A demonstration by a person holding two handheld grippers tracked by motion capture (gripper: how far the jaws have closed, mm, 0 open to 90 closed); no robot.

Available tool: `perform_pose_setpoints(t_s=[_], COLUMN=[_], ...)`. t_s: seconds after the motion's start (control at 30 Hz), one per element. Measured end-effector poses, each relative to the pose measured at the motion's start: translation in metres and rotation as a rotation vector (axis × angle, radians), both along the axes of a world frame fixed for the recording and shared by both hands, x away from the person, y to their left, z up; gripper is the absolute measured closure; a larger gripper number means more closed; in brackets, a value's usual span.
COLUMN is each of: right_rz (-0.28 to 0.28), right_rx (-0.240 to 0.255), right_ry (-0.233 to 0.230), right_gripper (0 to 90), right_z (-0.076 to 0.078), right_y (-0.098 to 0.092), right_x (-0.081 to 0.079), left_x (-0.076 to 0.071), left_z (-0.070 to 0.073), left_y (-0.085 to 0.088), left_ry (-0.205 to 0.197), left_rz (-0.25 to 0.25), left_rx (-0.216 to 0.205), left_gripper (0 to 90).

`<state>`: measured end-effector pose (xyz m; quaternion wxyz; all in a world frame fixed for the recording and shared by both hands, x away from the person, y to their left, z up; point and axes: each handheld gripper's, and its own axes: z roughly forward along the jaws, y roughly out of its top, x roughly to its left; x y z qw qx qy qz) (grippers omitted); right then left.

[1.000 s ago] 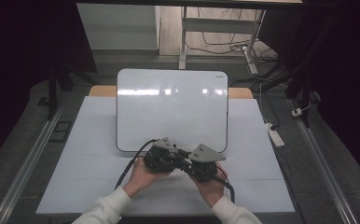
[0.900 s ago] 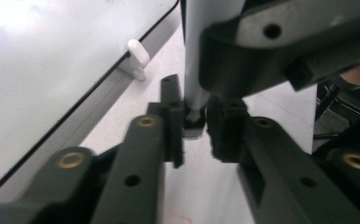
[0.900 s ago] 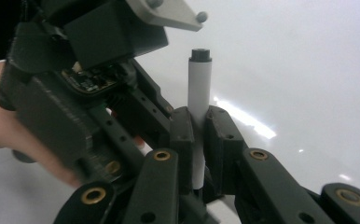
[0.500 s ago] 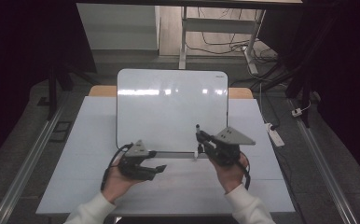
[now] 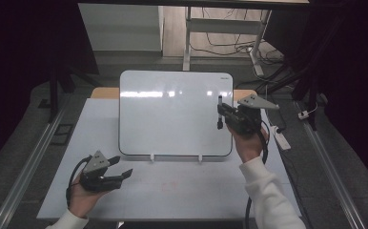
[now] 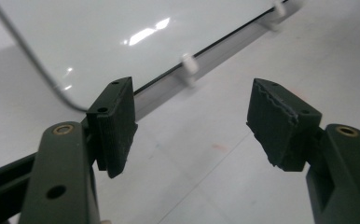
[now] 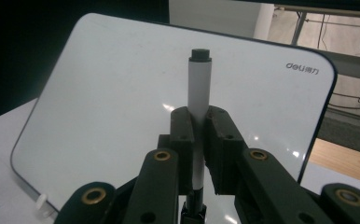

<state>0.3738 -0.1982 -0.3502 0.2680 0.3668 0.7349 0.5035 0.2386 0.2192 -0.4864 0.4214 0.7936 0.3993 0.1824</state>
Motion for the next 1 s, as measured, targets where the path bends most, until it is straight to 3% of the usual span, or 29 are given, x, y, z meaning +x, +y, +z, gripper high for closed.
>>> perform_pose_setpoints(t_s=[0.17, 0.37, 0.5, 0.63, 0.73, 1.0], right_rz=[-0.030, -0.069, -0.097, -0.138, -0.156, -0.179], right_rx=[-0.032, -0.080, -0.105, -0.139, -0.123, -0.111], right_ry=[0.031, 0.100, 0.140, 0.148, 0.177, 0.197], right_gripper=[80.8, 80.8, 80.7, 80.7, 80.7, 80.6], right_z=[0.015, 0.023, 0.021, 0.015, 0.010, 0.000], right_y=[0.002, 0.007, 0.012, 0.014, 0.013, 0.014], right_x=[0.021, 0.053, 0.073, 0.091, 0.104, 0.126], left_x=[-0.004, -0.004, -0.003, -0.002, -0.001, -0.001], left_z=[-0.006, -0.011, -0.013, -0.015, -0.016, -0.016], left_y=[0.009, 0.018, 0.021, 0.023, 0.024, 0.024], left_ry=[-0.001, 0.008, 0.010, 0.020, 0.021, 0.032], left_rz=[0.030, 0.045, 0.050, 0.049, 0.049, 0.065], left_rx=[0.020, 0.003, -0.002, -0.010, -0.008, -0.004], left_gripper=[32.0, 32.0, 32.0, 32.0, 32.0, 32.3])
